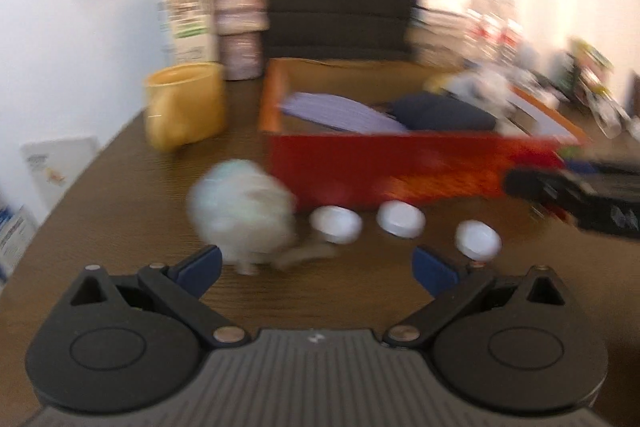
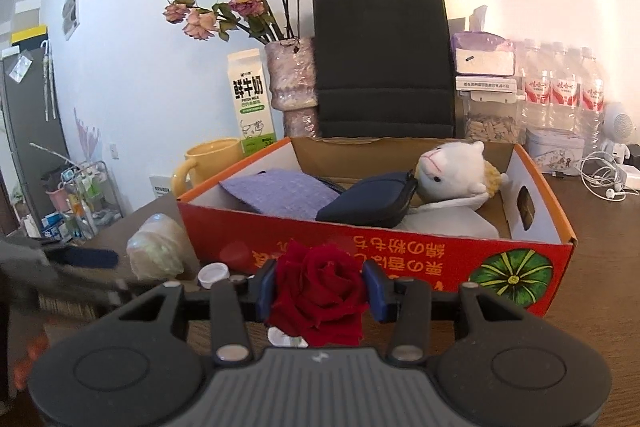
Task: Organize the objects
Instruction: 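Close the left tool on a white bottle cap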
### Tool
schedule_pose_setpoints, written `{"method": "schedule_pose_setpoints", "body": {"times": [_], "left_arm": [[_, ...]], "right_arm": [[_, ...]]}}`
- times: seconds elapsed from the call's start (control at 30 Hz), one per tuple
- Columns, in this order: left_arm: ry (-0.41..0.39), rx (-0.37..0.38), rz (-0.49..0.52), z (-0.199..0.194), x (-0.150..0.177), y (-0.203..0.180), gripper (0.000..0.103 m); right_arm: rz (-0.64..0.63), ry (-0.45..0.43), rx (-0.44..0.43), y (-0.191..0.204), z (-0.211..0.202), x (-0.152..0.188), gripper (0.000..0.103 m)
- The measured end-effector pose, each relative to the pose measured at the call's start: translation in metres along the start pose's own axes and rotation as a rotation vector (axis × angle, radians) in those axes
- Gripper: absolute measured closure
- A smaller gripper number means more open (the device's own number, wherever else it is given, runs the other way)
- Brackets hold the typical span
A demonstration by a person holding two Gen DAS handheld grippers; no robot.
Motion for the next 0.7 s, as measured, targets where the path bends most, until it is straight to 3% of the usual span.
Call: {"method": "schedule_pose_setpoints", "body": {"times": [0.2,0.37,0.5,0.6,0.67,0.7], "left_arm": [[-0.022,0.077,0.176,0.005,0.005,-0.052,0.001],[-0.051,0.108,0.309,0.01,0.008,-0.086,0.019],[-0.072,0.173,0.343,0.013,0.006,-0.099,0.024],[-0.084,0.226,0.357,0.015,0.005,-0.108,0.039],[-0.08,0.256,0.34,0.018,0.003,-0.109,0.068],[-0.075,0.275,0.331,0.019,0.003,-0.11,0.073]], "right_arm": [[0.006,0.002,-0.014,0.002,-0.001,0.001,0.058],[0.009,0.016,-0.024,0.002,0.0,0.002,0.057],[0.013,0.019,-0.031,0.001,0.0,0.002,0.057],[0.01,0.025,-0.039,0.003,0.0,0.003,0.057],[0.006,0.026,-0.043,0.004,0.0,0.004,0.058],[0.006,0.026,-0.045,0.004,0.0,0.004,0.058]]}}
Point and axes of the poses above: each gripper's, at about its wrist camera, not at the fingertips, and z roughly the way its jaws point, y to its left, x to its underside, the point moved 4 cm from there along z, roughly the way its jaws point, and after that the axes turned 9 degrees about -x, right-handed, at the moved point
